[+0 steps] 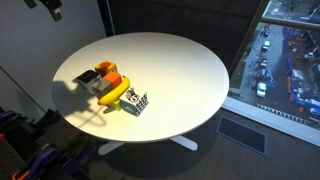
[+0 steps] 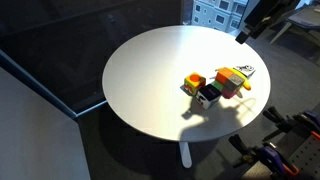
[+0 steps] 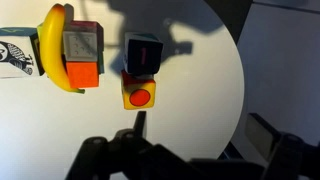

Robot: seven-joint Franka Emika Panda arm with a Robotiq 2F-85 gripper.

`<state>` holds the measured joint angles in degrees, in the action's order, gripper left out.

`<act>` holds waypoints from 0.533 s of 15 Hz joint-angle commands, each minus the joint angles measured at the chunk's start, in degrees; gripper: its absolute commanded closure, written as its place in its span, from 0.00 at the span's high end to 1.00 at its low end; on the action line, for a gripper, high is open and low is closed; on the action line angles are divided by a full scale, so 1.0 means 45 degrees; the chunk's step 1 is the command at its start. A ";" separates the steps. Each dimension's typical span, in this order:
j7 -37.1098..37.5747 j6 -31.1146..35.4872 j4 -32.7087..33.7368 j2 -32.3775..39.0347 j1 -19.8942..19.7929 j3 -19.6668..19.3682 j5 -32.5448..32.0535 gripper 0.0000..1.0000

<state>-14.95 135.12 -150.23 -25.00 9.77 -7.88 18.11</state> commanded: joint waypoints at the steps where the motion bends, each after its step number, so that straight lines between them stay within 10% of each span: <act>1: -0.0089 -0.0055 0.0022 0.0011 -0.0236 0.0228 0.0123 1.00; 8: 0.0124 0.0272 0.0180 0.0347 -0.0399 0.0400 -0.0198 1.00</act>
<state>-14.95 135.12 -150.22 -24.93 9.62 -7.70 18.11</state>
